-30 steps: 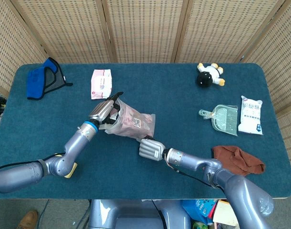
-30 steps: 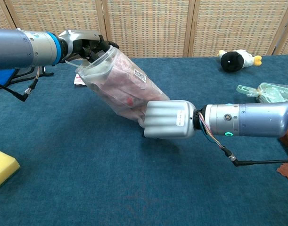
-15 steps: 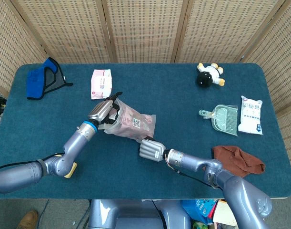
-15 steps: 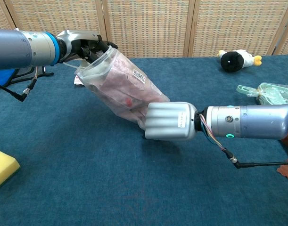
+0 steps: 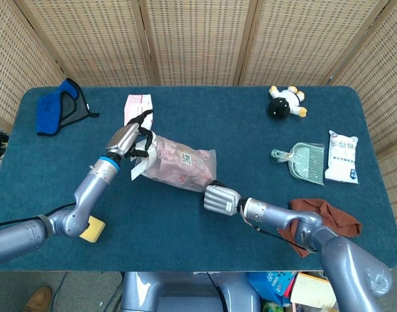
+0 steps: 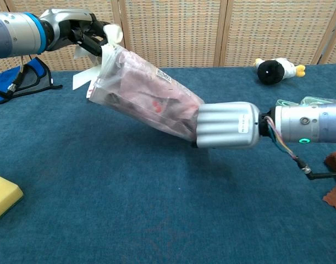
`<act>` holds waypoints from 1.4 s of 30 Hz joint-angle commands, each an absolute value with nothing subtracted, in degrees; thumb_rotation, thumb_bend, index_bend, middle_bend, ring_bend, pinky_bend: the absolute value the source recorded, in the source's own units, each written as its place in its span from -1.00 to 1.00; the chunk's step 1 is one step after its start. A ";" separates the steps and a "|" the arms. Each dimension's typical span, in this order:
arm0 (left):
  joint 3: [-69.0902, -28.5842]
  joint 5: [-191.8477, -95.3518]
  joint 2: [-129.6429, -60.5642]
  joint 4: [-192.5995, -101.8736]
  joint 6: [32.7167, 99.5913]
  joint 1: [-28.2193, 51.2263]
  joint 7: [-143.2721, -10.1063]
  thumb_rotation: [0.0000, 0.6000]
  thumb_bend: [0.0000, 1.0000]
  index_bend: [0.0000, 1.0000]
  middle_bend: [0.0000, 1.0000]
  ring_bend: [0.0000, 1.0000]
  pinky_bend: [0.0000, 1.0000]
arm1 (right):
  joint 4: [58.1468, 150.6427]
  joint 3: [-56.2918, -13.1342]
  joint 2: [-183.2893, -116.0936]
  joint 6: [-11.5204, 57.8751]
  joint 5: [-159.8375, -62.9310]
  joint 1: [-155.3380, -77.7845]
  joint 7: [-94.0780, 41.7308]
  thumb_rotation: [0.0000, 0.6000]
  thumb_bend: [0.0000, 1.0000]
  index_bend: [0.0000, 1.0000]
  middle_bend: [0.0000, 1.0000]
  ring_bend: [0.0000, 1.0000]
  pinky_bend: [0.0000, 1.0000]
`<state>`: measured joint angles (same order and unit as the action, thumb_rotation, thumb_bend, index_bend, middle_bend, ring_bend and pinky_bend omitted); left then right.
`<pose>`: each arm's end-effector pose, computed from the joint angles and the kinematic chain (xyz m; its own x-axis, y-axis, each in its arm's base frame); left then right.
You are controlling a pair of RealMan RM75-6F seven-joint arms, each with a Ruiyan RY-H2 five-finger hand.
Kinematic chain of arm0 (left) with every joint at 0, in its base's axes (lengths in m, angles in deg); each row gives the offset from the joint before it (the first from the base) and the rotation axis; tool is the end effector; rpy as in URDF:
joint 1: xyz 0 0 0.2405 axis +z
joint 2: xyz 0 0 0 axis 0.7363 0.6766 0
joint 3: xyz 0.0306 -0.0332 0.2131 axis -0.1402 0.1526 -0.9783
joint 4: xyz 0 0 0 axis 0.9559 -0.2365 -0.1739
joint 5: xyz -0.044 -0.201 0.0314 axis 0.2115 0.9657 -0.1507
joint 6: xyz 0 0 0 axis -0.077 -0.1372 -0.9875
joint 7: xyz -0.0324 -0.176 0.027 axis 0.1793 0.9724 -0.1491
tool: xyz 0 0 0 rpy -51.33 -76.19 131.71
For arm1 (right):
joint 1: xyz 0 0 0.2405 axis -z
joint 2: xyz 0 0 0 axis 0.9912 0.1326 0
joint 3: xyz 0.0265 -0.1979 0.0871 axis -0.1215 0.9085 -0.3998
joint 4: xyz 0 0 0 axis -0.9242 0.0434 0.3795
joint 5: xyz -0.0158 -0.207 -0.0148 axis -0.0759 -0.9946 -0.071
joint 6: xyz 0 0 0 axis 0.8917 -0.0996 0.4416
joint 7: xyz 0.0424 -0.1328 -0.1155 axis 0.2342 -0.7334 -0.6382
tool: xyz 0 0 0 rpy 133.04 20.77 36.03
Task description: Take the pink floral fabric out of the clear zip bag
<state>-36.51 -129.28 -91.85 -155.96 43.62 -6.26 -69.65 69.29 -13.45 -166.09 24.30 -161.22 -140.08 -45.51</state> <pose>-0.0746 0.4341 0.0311 -0.0550 0.3649 0.9294 0.9823 -0.1473 0.1160 -0.0981 -0.3519 -0.0762 0.7263 0.6126 0.3118 0.3083 -0.6957 0.6488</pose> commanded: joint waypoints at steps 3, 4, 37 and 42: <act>-35.60 -130.73 -87.90 -157.83 44.61 -3.62 -67.17 1.00 0.83 0.49 -1.00 -1.00 -1.00 | 74.82 -12.10 -158.76 25.93 -161.33 -138.09 -49.06 1.00 0.92 0.60 0.92 0.95 1.00; -35.53 -130.92 -87.21 -158.05 44.81 -3.17 -66.88 1.00 0.83 0.49 -1.00 -1.00 -1.00 | 75.54 -12.01 -157.72 25.98 -161.23 -137.81 -49.61 1.00 0.92 0.60 0.92 0.95 1.00; -37.02 -142.98 -69.61 -138.12 45.82 14.94 -43.02 1.00 0.83 0.49 -1.00 -1.00 -1.00 | 81.46 -11.54 -142.93 24.70 -158.09 -129.13 -56.88 1.00 0.92 0.60 0.92 0.95 1.00; -37.05 -143.70 -68.31 -132.43 45.88 16.31 -41.02 1.00 0.83 0.49 -1.00 -1.00 -1.00 | 80.34 -11.83 -142.84 23.81 -157.57 -128.40 -56.91 1.00 0.92 0.60 0.92 0.95 1.00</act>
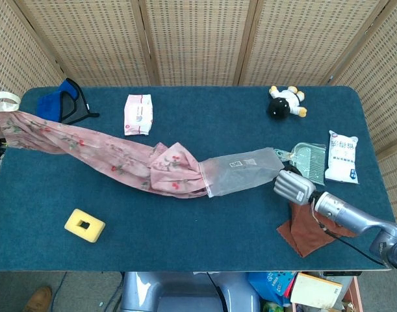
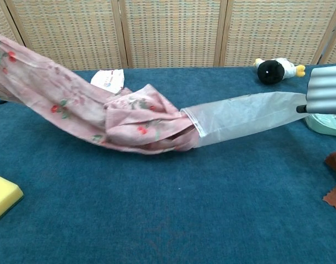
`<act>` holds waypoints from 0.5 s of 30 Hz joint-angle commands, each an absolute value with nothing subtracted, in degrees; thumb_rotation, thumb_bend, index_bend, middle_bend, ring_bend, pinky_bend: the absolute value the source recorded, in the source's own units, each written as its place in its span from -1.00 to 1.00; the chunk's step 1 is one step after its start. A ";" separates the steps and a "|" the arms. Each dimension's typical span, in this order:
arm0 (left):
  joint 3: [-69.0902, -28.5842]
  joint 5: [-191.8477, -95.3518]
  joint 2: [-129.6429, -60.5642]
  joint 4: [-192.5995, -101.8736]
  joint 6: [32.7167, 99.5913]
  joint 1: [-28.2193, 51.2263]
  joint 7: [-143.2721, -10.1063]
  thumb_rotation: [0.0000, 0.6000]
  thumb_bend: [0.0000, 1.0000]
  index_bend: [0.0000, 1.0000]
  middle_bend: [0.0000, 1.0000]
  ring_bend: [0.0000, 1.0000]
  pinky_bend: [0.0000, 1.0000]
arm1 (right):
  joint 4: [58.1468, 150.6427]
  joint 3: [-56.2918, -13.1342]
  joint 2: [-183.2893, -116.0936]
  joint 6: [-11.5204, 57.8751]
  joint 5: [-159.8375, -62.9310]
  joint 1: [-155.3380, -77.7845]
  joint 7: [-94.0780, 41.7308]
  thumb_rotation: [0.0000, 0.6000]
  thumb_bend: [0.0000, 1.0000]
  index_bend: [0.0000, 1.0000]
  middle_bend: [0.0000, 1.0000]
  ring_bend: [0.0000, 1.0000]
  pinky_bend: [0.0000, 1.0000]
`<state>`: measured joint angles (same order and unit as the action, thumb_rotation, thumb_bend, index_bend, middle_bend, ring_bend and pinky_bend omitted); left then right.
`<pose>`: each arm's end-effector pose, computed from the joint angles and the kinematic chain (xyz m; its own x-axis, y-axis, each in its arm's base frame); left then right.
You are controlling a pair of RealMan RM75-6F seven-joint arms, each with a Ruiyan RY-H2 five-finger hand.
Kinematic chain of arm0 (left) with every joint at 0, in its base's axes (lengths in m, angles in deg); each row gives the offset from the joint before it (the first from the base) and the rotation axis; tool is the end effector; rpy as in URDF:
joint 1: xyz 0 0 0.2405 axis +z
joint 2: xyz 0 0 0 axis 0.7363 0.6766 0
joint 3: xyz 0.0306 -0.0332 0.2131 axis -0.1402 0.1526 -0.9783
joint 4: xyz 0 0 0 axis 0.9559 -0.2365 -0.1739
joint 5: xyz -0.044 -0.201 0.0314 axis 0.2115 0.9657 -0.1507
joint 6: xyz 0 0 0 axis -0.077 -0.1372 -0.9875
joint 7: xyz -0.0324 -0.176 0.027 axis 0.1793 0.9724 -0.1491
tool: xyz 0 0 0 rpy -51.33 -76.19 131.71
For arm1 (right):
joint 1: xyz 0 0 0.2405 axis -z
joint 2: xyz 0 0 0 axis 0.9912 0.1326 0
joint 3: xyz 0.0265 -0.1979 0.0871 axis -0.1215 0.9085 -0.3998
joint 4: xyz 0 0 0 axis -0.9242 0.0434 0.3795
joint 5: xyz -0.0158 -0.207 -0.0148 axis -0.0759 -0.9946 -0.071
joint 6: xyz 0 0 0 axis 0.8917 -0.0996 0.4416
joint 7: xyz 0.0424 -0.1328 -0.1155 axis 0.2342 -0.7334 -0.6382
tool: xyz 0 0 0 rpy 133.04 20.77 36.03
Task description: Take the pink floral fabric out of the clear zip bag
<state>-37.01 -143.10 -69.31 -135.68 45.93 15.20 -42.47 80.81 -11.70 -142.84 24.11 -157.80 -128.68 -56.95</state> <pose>-0.3037 0.4210 0.2966 0.0947 -0.1417 0.9854 0.9797 0.1890 -0.0670 -0.2166 -0.3638 0.0494 0.8420 0.5383 -0.0345 0.3798 -0.5462 0.7466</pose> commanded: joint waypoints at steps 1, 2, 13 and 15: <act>-37.03 -143.65 -68.19 -131.62 45.80 16.50 -40.79 1.00 0.83 0.49 -1.00 -1.00 -1.00 | 80.09 -11.88 -142.88 23.67 -157.46 -128.26 -56.86 1.00 0.92 0.60 0.92 0.95 1.00; -36.98 -143.58 -68.10 -130.94 45.65 16.65 -40.40 1.00 0.83 0.49 -1.00 -1.00 -1.00 | 79.82 -11.93 -142.94 23.55 -157.34 -128.12 -56.81 1.00 0.92 0.60 0.92 0.95 1.00; -37.73 -146.43 -68.74 -128.45 45.01 17.20 -37.28 1.00 0.72 0.17 -1.00 -1.00 -1.00 | 77.50 -12.30 -144.13 24.34 -157.67 -126.91 -55.92 1.00 0.68 0.38 0.72 0.90 0.97; -38.28 -147.43 -69.07 -129.25 45.00 17.16 -37.32 1.00 0.10 -0.57 -1.00 -1.00 -1.00 | 77.22 -12.66 -144.42 25.68 -157.82 -126.57 -55.72 1.00 -0.09 -0.26 0.20 0.53 0.58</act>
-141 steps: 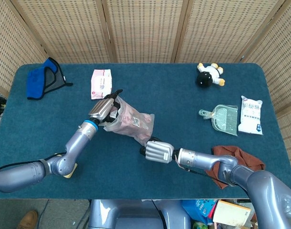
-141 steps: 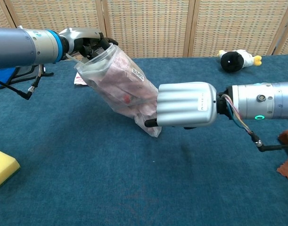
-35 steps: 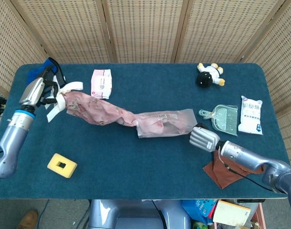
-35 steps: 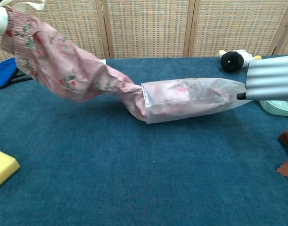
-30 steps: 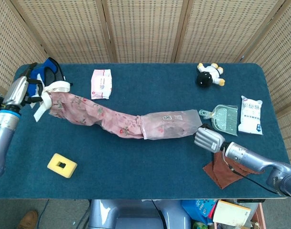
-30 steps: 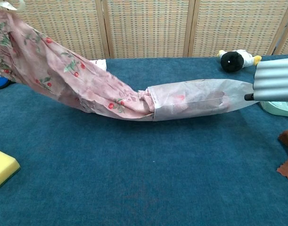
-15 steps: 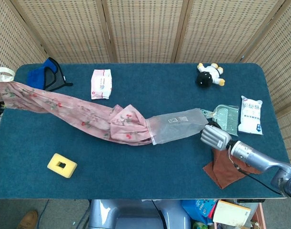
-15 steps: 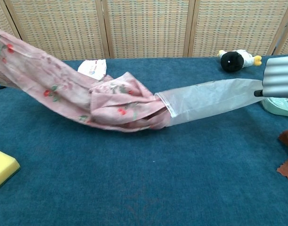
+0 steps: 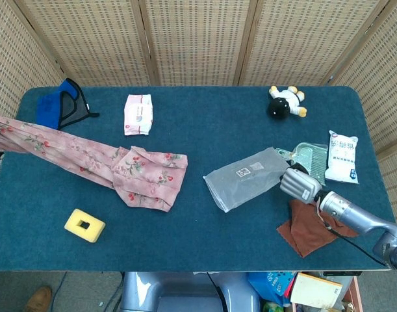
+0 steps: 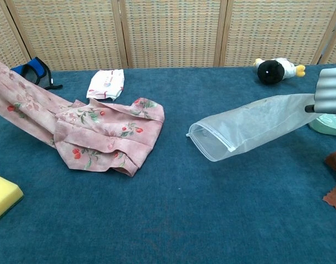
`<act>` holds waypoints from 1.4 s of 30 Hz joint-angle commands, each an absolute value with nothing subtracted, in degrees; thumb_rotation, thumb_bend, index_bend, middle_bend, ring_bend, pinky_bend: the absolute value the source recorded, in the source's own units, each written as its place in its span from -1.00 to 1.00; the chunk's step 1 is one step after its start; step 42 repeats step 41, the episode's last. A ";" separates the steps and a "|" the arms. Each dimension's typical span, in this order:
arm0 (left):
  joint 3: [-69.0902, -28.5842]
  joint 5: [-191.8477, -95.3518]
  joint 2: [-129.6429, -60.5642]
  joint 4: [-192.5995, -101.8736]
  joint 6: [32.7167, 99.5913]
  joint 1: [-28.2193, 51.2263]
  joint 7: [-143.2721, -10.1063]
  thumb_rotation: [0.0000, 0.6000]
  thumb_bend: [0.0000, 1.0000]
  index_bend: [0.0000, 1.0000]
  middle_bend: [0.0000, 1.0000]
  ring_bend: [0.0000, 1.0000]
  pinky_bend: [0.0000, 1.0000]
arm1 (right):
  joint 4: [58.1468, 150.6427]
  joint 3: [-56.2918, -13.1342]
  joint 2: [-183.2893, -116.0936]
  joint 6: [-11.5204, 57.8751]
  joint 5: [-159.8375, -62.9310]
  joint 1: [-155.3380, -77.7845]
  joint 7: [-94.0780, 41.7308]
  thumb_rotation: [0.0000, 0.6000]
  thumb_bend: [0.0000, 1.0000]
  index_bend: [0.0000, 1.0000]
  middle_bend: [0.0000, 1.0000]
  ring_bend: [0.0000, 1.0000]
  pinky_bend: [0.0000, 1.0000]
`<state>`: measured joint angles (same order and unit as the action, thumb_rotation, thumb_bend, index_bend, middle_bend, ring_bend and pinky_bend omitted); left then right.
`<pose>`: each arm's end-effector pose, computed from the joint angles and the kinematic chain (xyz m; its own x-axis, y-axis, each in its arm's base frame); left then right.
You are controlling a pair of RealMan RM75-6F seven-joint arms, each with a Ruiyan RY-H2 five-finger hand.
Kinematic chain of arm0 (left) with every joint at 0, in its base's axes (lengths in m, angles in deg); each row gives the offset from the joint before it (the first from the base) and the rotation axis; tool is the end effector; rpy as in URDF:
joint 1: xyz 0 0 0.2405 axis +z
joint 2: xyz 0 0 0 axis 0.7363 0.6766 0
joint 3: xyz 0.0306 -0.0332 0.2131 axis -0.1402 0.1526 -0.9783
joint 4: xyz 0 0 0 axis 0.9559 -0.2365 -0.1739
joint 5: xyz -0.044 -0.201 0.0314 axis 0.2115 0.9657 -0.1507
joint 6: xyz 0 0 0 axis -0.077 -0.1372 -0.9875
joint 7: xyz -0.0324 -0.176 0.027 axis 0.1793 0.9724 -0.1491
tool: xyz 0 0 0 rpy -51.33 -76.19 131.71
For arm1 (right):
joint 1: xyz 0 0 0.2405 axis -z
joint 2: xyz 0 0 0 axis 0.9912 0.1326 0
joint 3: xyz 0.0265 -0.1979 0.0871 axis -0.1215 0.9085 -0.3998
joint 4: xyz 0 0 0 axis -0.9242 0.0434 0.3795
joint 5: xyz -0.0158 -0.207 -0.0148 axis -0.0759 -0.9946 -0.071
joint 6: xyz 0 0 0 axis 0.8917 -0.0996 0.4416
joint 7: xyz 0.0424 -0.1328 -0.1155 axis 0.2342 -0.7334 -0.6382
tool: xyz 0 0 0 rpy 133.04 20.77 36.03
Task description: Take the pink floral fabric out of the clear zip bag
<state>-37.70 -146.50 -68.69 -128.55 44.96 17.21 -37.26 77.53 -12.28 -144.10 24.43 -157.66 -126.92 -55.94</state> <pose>-0.3318 0.4078 0.3329 0.1538 -0.1815 0.9713 0.9646 0.2406 -0.1078 -0.2291 -0.3658 0.0530 0.8554 0.5156 -0.0492 0.3675 -0.5372 0.7592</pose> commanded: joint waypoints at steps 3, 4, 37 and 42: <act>-39.82 -149.99 -68.31 -132.08 43.55 16.99 -37.16 1.00 -0.73 -1.00 -1.00 -1.00 -1.00 | 77.46 -15.29 -144.97 25.84 -154.27 -124.62 -58.42 1.00 -0.98 -0.99 -0.85 -0.74 -0.63; -40.10 -150.76 -68.02 -133.05 43.65 17.00 -37.02 1.00 -0.79 -1.00 -1.00 -1.00 -1.00 | 78.20 -16.18 -145.05 25.50 -152.89 -123.93 -59.87 1.00 -1.00 -1.00 -0.99 -0.96 -0.88; -51.86 -162.74 -77.67 -163.50 89.66 39.20 -71.53 1.00 -0.83 -1.00 -1.00 -1.00 -1.00 | 110.01 -26.78 -138.75 47.59 -128.97 -97.78 -33.10 1.00 -1.00 -1.00 -1.00 -1.00 -1.00; -53.19 -163.12 -78.94 -164.62 90.69 40.69 -73.57 1.00 -0.82 -1.00 -1.00 -1.00 -1.00 | 110.17 -25.81 -139.56 48.89 -129.64 -95.67 -32.36 1.00 -1.00 -1.00 -1.00 -1.00 -1.00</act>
